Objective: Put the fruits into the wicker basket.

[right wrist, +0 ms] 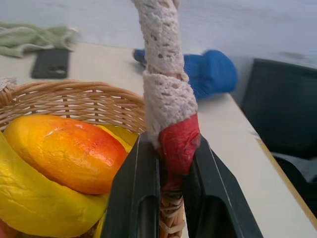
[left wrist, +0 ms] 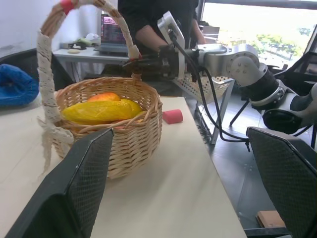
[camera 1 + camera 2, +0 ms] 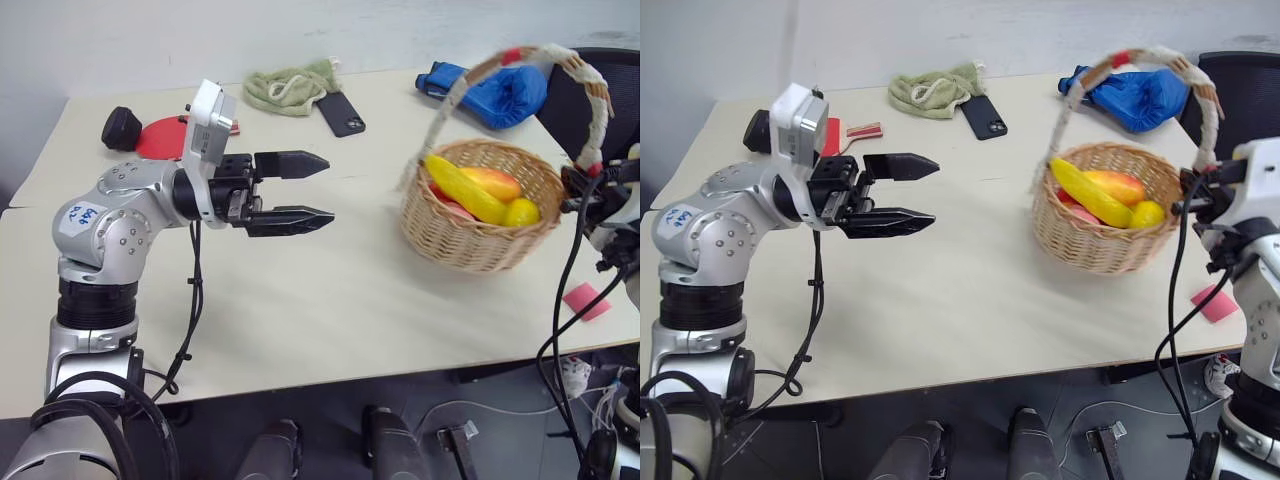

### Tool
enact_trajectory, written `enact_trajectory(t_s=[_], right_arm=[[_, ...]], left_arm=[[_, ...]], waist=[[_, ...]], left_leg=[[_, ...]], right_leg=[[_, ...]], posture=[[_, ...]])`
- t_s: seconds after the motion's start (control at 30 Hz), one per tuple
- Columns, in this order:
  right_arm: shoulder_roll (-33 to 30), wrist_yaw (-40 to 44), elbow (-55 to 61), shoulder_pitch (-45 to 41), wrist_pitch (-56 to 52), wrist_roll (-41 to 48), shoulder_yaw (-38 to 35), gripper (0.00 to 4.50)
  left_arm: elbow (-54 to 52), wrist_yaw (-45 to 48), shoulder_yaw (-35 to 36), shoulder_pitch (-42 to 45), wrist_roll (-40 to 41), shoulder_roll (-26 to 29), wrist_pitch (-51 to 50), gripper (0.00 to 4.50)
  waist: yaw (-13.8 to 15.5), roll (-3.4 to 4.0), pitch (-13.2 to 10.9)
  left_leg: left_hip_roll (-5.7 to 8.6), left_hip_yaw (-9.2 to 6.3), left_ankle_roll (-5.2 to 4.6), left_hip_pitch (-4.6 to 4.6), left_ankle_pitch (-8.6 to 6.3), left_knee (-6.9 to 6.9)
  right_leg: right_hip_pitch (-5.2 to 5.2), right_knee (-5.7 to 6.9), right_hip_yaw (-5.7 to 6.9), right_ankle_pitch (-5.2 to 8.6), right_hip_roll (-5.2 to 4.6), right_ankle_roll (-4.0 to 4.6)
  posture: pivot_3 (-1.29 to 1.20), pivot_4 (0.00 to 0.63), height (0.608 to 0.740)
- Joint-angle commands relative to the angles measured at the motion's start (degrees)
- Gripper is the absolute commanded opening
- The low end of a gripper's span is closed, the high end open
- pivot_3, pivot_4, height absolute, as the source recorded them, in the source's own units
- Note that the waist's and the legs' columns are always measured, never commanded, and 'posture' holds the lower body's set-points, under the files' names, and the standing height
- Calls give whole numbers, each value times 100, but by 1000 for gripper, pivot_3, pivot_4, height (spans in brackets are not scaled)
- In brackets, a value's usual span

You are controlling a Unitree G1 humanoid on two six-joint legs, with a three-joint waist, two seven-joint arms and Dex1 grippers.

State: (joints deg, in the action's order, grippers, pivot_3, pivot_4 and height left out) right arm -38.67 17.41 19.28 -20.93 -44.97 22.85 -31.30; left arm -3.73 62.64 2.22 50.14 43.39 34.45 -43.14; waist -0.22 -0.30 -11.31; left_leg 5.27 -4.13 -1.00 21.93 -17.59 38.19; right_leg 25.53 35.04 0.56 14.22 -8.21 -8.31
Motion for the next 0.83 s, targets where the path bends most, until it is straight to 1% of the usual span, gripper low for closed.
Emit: enact_trajectory(t_s=[0.03,0.07,0.17,0.27,0.3,0.33,0.37,0.4,0.47,0.5,0.53,0.63,0.67,0.73,0.83], right_arm=[[83,-181,-9,145,455,-101,-363,962],[132,-193,0,238,459,-53,-452,1171],[176,-182,69,410,460,47,-585,2122],[135,-18,565,736,53,527,-977,3080],[100,57,832,938,-192,772,-1197,3476],[58,135,1080,1146,-430,1000,-1410,3982],[-10,280,1384,1444,-705,1294,-1696,4160],[-62,362,1578,1643,-890,1506,-1889,4477],[-279,875,2084,2438,-1461,2323,-2801,4477],[-395,1162,2230,2852,-1712,2771,-3332,4477],[-486,1328,2310,3153,-1873,3120,-3705,4477],[-748,2035,2016,4262,-2312,4230,-5175,4477],[-814,2231,1871,4593,-2372,4455,-5545,4477],[-918,2452,1604,5034,-2360,4753,-5938,4477],[-1035,2571,1445,5346,-2208,4995,-6021,4477]], left_arm=[[46,-9,65,169,-12,-64,85,4500],[114,34,36,154,-64,-66,132,4500],[230,123,-11,126,-153,-54,214,4500],[331,243,-6,117,-167,-5,198,4500],[351,295,1,123,-156,15,181,4500],[373,343,6,138,-142,32,161,4500],[388,398,4,152,-136,54,152,4500],[397,435,1,162,-135,67,149,4500],[475,550,-17,205,-165,117,167,4500],[512,622,-38,215,-196,149,190,4500],[537,675,-52,221,-221,170,207,4500],[688,904,-129,239,-338,246,312,4500],[750,980,-157,251,-388,260,355,4500],[858,1090,-199,286,-453,259,407,4500],[920,1230,-240,325,-463,230,407,4500]], waist=[[4,0,0],[1,0,0],[12,0,0],[21,0,0],[27,1,0],[30,0,0],[34,0,0],[48,0,0],[93,1,1],[133,1,1],[158,1,1],[174,-1,0],[175,-5,-3],[165,-6,-2],[142,-8,-2]], left_leg=[[1,2,-1,0,0,0],[0,2,-1,-1,1,0],[0,2,-1,-1,0,-2],[1,1,-3,0,0,-2],[1,1,-3,0,-1,-2],[0,0,-3,1,-1,-4],[-2,-2,-3,1,-1,-3],[-1,-3,-3,3,-1,-3],[-1,-4,-6,5,-2,-2],[0,-3,-8,4,-4,-2],[-1,-2,-10,4,-5,-1],[-2,0,-24,-4,-13,3],[-3,1,-48,-16,-26,-4],[-21,-1,-66,-75,-47,-11],[-51,3,-74,-102,-67,-8]], right_leg=[[0,1,-3,-1,0,-1],[0,3,-4,-1,1,-2],[0,3,-6,-2,2,-3],[0,0,-7,-3,2,-4],[0,-1,-6,-3,2,-4],[0,-3,-6,-3,2,-4],[-3,-4,-5,-3,5,-5],[-3,-5,-5,-4,5,-6],[-5,-8,-5,-5,5,-7],[-4,-9,-7,-5,4,-7],[-7,-11,-6,-5,5,-7],[-26,-50,-5,-14,6,-13],[-45,-72,-5,-24,8,-17],[-124,-119,1,-33,25,-17],[-175,-178,0,-59,53,-21]], posture=[[0,150,740],[0,150,740],[0,150,740],[0,150,740],[0,150,740],[0,150,740],[0,150,740],[0,150,740],[0,150,740],[0,150,740],[0,150,740],[0,150,740],[0,150,740],[0,150,740],[0,150,740]])
